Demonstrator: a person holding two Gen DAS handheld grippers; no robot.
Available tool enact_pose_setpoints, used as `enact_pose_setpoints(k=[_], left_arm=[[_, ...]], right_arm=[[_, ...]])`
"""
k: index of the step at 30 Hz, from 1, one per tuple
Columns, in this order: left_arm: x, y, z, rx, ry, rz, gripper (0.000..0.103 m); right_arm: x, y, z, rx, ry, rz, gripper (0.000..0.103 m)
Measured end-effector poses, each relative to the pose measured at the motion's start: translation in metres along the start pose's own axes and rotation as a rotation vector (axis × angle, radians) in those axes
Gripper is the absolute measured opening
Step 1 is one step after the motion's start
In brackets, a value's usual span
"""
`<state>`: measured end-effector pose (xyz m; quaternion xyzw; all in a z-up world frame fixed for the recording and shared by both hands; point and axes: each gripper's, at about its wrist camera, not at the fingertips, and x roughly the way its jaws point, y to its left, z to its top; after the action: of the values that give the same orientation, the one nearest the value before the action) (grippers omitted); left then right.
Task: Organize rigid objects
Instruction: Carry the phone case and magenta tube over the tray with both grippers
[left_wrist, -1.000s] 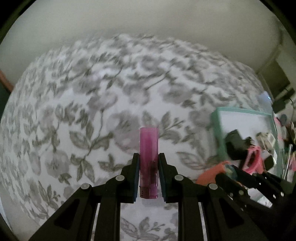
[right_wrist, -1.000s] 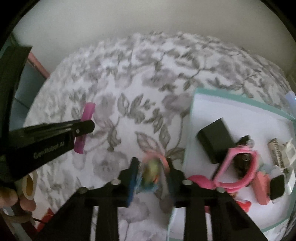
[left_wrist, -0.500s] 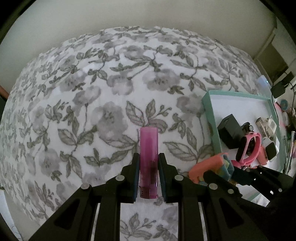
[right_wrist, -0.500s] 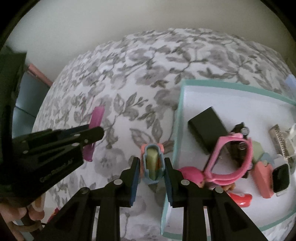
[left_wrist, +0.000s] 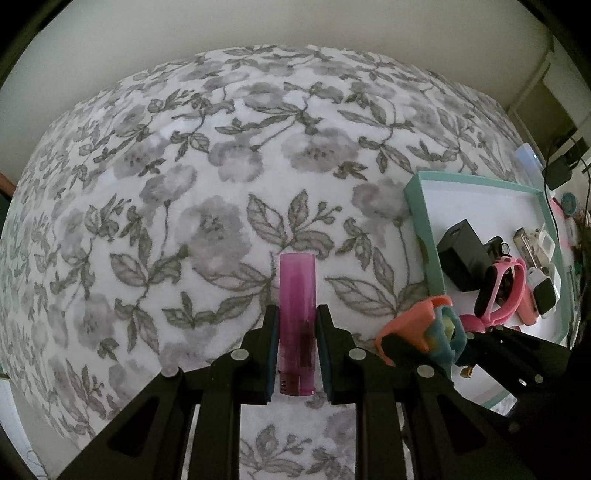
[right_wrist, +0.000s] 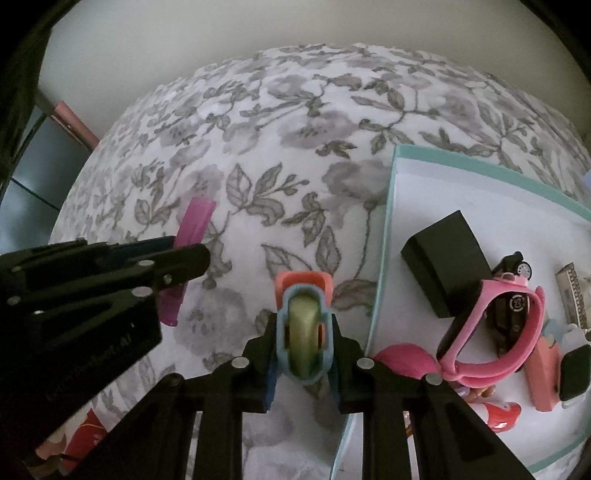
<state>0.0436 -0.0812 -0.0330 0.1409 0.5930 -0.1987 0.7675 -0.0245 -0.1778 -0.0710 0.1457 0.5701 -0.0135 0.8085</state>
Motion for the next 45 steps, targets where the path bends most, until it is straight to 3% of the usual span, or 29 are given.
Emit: enact_pose_setpoints(k=[5,13,17,21,24,30,39,45], left_arm=[[-0.017,-0.003,0.002,0.0,-0.049,-0.021,0.02],[-0.052,-0.034,0.003,0.058,-0.148,-0.062,0.02],[-0.06,-0.064,0.0,0.125,-0.172,-0.091,0.02],[-0.061,-0.099,-0.006,0.194,-0.167,-0.141,0.02],[-0.058,-0.126,-0.012,0.242,-0.155,-0.176,0.02],[-0.043,-0.17,-0.021,0.336,-0.128,-0.188,0.02],[-0.024,-0.186,-0.025,0.369,-0.116,-0.177,0.02],[-0.02,-0.18,-0.024,0.338,-0.113,-0.191,0.021]], right_arm=[[-0.018,-0.012,-0.002,0.047,-0.034,0.032,0.023],[-0.071,-0.049,-0.006,0.18,-0.183,0.05,0.023],[-0.1,-0.077,-0.013,0.248,-0.266,-0.021,0.023],[-0.124,-0.119,-0.027,0.34,-0.31,-0.203,0.023],[-0.134,-0.151,-0.036,0.413,-0.309,-0.308,0.023],[-0.129,-0.194,-0.053,0.504,-0.254,-0.327,0.023],[-0.111,-0.186,-0.053,0.45,-0.195,-0.346,0.024],[-0.104,-0.183,-0.051,0.425,-0.178,-0.369,0.024]])
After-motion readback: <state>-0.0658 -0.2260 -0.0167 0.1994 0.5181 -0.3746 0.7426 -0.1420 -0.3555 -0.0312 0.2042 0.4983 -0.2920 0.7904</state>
